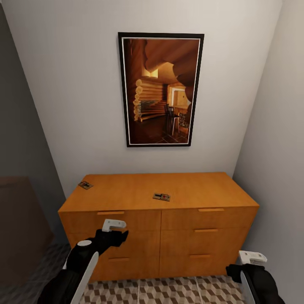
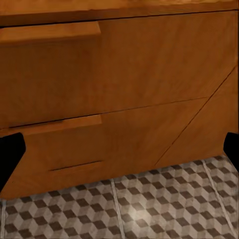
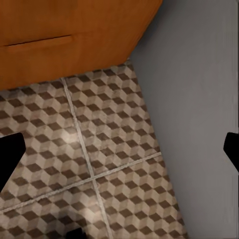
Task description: Take the four mousetraps from the cabinet in the bathroom and place them on the bathroom floor. Make sure all four end up on the same floor surface, and ensure that at least two of them are either under or directly next to the same bathroom sink.
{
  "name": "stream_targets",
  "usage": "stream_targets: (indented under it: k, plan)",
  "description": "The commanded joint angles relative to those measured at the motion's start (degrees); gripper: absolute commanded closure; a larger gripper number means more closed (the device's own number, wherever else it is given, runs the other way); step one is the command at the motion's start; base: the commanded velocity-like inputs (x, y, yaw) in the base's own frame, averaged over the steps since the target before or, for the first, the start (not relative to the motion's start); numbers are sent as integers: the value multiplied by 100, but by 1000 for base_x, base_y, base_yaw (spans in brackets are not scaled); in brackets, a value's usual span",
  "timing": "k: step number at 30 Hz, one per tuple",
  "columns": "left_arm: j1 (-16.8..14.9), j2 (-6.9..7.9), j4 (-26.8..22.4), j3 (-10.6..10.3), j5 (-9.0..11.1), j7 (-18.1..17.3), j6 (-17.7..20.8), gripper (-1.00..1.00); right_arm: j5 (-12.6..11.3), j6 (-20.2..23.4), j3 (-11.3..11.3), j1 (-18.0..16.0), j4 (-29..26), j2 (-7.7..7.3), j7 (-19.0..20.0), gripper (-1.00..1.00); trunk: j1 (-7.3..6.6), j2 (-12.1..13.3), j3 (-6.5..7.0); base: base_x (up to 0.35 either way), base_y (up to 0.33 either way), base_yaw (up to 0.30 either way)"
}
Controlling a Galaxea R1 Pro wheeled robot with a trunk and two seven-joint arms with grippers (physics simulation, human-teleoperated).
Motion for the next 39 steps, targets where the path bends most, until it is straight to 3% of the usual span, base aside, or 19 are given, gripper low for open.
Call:
stream_targets:
  k: [1, 5, 13, 21, 31, 39]
  plan:
    - [-11, -17, -71, -4, 33, 14, 46, -100, 34, 156, -6, -4, -145, -9, 13, -100, 1, -5, -8, 0, 0, 0]
    - [-46, -111, -215, -9, 25, 21, 96, -100, 37, 518, -17, 15, -529, -54, 11, -100, 1, -5, -8, 0, 0, 0]
    - [-184, -212, -294, -8, 20, 19, 137, -100, 38, 518, -14, -169, -749, -91, 9, -100, 1, -5, -8, 0, 0, 0]
    - [-844, -271, -307, -7, 19, 11, 148, -100, 42, 518, -5, -788, -791, -92, 3, -100, 1, -5, -8, 0, 0, 0]
    - [-1648, -257, -289, 51, 12, 36, 143, -100, 71, 518, 18, -1951, -768, -11, -20, -100, 1, -5, -8, 0, 0, 0]
    - [-2153, -215, -269, 383, 15, 45, 150, -100, 70, 518, 264, -2662, -589, 144, -46, -100, 1, -5, -8, 0, 0, 0]
